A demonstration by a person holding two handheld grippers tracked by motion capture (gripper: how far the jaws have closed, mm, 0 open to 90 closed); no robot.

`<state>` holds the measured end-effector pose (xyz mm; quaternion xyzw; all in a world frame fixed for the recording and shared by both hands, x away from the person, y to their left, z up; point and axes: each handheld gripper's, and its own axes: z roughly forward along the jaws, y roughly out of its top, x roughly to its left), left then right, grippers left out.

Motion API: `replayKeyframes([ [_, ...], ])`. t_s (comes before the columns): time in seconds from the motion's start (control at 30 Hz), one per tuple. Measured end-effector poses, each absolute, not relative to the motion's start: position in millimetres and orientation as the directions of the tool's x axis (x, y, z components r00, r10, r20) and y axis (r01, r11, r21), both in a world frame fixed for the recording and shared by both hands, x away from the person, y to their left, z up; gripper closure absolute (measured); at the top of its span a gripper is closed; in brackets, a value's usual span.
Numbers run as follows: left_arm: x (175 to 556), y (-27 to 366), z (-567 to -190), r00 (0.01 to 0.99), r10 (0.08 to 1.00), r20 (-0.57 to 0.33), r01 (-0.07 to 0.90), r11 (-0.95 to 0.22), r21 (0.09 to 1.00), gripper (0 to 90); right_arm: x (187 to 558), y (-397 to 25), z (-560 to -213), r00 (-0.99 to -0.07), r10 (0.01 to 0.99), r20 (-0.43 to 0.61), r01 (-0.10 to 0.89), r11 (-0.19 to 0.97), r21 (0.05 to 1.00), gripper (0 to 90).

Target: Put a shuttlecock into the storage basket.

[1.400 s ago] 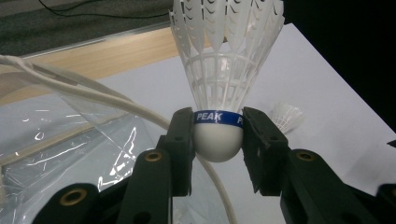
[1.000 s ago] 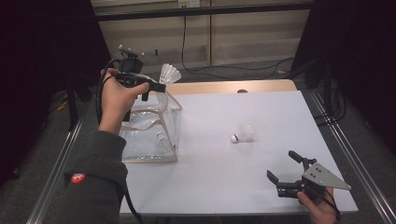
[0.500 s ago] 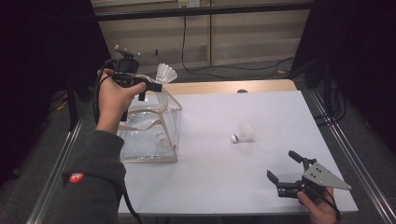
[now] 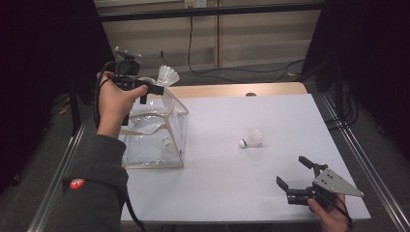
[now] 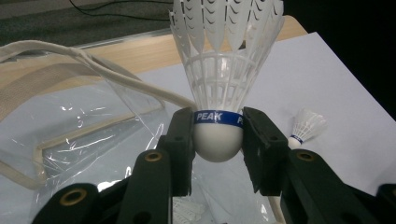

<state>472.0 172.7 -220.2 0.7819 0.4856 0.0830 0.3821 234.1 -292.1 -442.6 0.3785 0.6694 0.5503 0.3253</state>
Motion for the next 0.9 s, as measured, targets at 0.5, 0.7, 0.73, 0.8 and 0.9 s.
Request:
replayKeyframes([
  [0.5, 473.2, 182.9, -223.0, 0.480, 0.844, -0.239, 0.705, -0.209, 0.677, 65.2, 234.2, -292.2, -442.6, -0.503, 0.864, -0.023, 0.145, 0.110, 0.983, 0.5],
  [0.7, 474.2, 187.5, -227.7, 0.467, 0.852, -0.238, 0.711, -0.201, 0.674, 65.2, 234.3, -292.1, -442.7, -0.504, 0.863, -0.022, 0.145, 0.109, 0.983, 0.5],
  [0.73, 474.4, 188.2, -228.6, 0.462, 0.855, -0.238, 0.712, -0.197, 0.674, 65.2, 234.3, -292.0, -442.7, -0.504, 0.863, -0.021, 0.145, 0.109, 0.983, 0.5],
  [0.8, 474.6, 189.1, -229.4, 0.457, 0.856, -0.241, 0.713, -0.191, 0.674, 65.2, 234.3, -292.0, -442.6, -0.505, 0.863, -0.023, 0.144, 0.110, 0.983, 0.5],
  [0.9, 475.0, 190.3, -229.9, 0.454, 0.858, -0.240, 0.712, -0.188, 0.677, 65.2, 234.3, -292.2, -442.7, -0.504, 0.864, -0.023, 0.143, 0.110, 0.984, 0.5],
])
